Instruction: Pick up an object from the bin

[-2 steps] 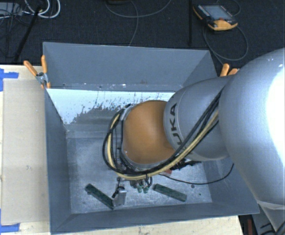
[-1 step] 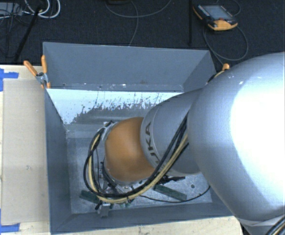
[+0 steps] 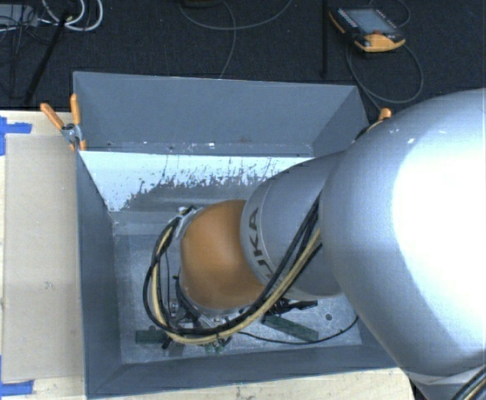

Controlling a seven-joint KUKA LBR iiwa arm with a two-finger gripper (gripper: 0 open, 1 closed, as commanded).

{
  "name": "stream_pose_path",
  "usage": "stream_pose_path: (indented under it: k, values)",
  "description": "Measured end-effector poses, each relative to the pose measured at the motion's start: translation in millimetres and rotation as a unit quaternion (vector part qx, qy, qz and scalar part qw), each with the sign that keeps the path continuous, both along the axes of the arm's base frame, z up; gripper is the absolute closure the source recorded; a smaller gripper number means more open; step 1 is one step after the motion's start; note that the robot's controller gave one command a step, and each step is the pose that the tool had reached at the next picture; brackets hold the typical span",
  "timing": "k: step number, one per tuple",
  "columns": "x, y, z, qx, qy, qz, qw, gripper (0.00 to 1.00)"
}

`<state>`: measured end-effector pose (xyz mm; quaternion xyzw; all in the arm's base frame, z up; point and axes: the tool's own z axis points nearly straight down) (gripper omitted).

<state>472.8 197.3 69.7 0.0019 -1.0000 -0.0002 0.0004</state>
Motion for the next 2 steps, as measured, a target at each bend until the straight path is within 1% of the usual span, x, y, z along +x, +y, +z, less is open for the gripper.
stream_pose_path:
  k: [1, 2]
  values:
    - [4.9, 6, 125, 0.001, -0.0039, 0.004, 1.0000, 1.00]
    - [18.2, 47, 226, 0.001, -0.0024, 0.177, 0.9842, 1.00]
